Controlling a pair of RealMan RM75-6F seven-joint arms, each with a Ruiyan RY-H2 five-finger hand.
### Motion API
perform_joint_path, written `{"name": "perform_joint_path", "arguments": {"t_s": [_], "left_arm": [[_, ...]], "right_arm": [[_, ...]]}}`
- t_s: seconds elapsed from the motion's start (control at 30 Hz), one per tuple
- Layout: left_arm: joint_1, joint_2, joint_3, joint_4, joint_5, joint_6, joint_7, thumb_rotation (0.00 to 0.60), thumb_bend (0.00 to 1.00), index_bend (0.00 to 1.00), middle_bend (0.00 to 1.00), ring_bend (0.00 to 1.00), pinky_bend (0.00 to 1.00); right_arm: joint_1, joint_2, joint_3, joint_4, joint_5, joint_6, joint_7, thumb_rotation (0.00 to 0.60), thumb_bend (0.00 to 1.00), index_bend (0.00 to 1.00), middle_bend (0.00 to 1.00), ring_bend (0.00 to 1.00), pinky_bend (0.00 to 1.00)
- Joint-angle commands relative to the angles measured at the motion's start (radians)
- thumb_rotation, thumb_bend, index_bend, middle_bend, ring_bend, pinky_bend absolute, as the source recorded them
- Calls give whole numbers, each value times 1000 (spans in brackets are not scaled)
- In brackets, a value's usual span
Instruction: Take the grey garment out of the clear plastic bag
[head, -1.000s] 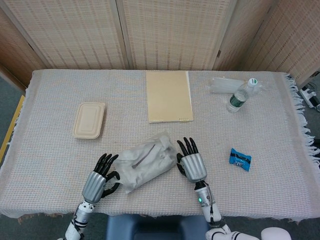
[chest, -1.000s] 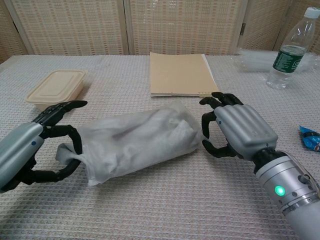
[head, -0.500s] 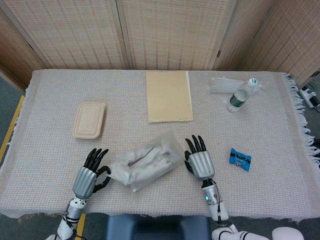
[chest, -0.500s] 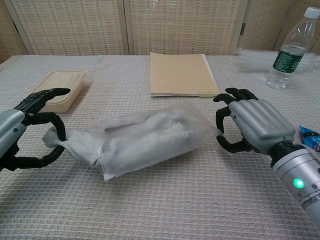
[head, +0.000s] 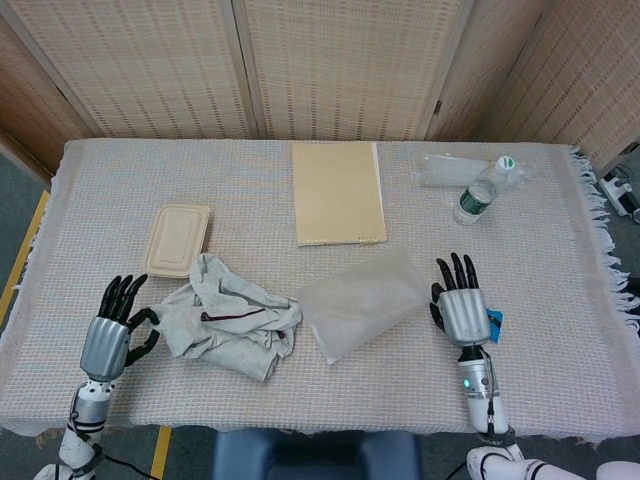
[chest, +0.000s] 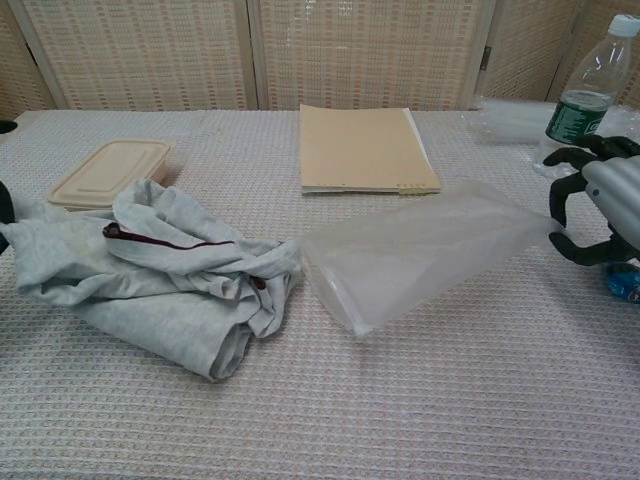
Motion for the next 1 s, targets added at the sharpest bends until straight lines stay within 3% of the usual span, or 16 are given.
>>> {"name": "perform_joint_path", "arguments": {"t_s": [0.03,0.13,0.2,0.27,0.3,0.4,0.5,0.6,0.77,1.0], "left_arm": [[9,13,31,-21,13,-30,-7,599,523,622,99,0,0],[11,36,49,-73,23,-53,38,542,357,253,20,0,0],[14,73,60,-145,19,-86,64,518,239,110,2,0,0],[19,143,75,-262,14,-125,113,504,155,33,0,0,0],[23,181,82,-325,10,-142,145,502,125,14,0,0,1],[38,326,106,-574,-8,-188,254,505,90,0,0,0,5],[64,495,144,-832,-53,-246,387,504,78,0,0,0,1],[96,627,174,-1018,-78,-247,449,504,79,25,0,0,1],[165,745,215,-1110,-59,-181,463,506,102,102,0,0,0],[232,702,147,-1059,-32,-34,571,505,125,142,4,0,0]], "right_arm": [[-21,47,-2,-31,25,-17,62,600,534,574,136,0,0],[-41,95,-18,-56,-1,17,99,600,470,398,97,0,0],[-65,148,-35,-100,-3,30,95,600,397,176,39,0,0],[-100,238,-58,-203,-3,42,76,600,265,21,2,0,0],[-116,279,-70,-251,-17,61,81,600,205,0,0,0,0],[-183,401,-115,-376,-88,162,106,600,118,0,0,0,0],[-250,500,-160,-466,-147,255,103,600,97,0,0,0,0],[-305,568,-192,-520,-166,309,96,600,96,0,0,0,0],[-343,607,-229,-514,-192,322,154,600,97,0,0,0,0],[-343,615,-234,-505,-199,283,173,600,96,0,0,0,0]]}}
